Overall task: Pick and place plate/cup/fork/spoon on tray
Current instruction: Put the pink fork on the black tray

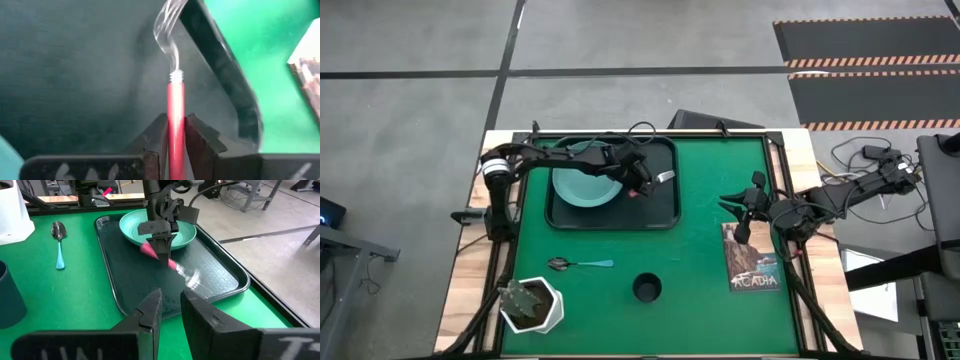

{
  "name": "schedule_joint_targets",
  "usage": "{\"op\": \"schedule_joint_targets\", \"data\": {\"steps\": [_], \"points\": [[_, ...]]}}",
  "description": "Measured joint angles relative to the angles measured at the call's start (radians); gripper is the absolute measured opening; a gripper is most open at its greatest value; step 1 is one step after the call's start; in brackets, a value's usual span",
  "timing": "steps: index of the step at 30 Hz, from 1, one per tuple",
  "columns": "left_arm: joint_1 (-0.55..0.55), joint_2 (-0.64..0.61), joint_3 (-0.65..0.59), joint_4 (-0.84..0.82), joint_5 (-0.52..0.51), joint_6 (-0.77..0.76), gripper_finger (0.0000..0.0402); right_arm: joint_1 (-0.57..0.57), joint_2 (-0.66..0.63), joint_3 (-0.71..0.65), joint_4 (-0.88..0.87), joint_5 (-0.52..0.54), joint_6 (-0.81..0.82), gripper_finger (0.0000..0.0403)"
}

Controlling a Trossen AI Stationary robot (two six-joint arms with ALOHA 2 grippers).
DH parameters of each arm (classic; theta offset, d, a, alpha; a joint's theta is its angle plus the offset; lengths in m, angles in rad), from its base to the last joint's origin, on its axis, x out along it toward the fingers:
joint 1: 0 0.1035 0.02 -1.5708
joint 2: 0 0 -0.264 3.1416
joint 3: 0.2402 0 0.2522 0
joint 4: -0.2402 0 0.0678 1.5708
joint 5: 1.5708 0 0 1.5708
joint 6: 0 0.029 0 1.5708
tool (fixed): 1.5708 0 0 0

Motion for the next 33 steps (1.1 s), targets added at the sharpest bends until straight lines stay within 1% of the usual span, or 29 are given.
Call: {"op": "schedule_joint_targets", "data": {"steps": [6, 13, 19, 23, 30, 33], "points": [[0.0, 0.006, -0.002, 0.025, -0.009, -0.001, 0.0047, 0.0, 0.0, 0.0, 0.0, 0.0, -0.001, 0.0059], [-0.001, 0.006, -0.004, 0.024, -0.01, -0.048, 0.0048, 0.0, 0.0, 0.0, -0.018, 0.0, 0.007, 0.0059], [-0.002, 0.006, -0.004, 0.009, -0.009, -0.05, 0.0053, 0.0, 0.0, 0.0, -0.018, 0.0, 0.018, 0.0059], [-0.003, 0.006, -0.004, 0.009, -0.009, -0.046, 0.0072, 0.0, 0.0, 0.0, -0.018, -0.001, 0.018, 0.0059], [-0.003, 0.006, -0.003, 0.009, -0.009, -0.045, 0.0123, 0.0, 0.0, 0.0, -0.018, -0.002, 0.018, 0.0059], [-0.003, -0.003, -0.002, 0.009, -0.004, -0.045, 0.0135, 0.0, 0.0, 0.0, -0.018, -0.002, 0.018, 0.0059]]}}
